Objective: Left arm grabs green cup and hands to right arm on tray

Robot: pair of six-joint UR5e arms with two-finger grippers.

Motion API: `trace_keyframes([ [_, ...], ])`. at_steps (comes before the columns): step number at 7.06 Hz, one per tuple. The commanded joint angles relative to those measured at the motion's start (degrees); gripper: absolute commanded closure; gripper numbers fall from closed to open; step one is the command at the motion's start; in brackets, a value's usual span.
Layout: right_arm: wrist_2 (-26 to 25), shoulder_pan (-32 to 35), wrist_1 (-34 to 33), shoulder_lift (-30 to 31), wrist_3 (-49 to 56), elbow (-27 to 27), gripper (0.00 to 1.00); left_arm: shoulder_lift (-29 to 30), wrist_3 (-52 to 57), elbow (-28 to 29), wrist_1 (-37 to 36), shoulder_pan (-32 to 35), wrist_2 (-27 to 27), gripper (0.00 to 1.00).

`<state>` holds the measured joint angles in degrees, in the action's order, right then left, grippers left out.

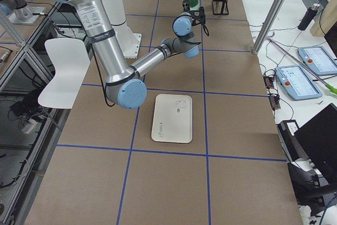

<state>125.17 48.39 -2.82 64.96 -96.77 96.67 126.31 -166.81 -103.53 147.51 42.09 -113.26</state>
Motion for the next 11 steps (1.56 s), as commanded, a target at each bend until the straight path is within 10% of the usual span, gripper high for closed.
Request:
trace_keyframes([
  [1, -1.93, -0.05, -0.08, -0.28, 0.00, -0.42, 0.02, -0.01, -0.45, -1.14, 0.15, -0.08, -0.03, 0.98],
  [8, -3.18, -1.89, -0.08, -0.80, 0.00, -0.60, 0.06, -0.01, -0.45, -1.24, 0.06, -1.05, 0.06, 0.97],
  [11, -3.88, -2.51, -0.08, -1.24, 0.00, -0.60, 0.29, -0.01, -0.54, -1.41, 0.06, -1.05, 0.06, 0.97],
])
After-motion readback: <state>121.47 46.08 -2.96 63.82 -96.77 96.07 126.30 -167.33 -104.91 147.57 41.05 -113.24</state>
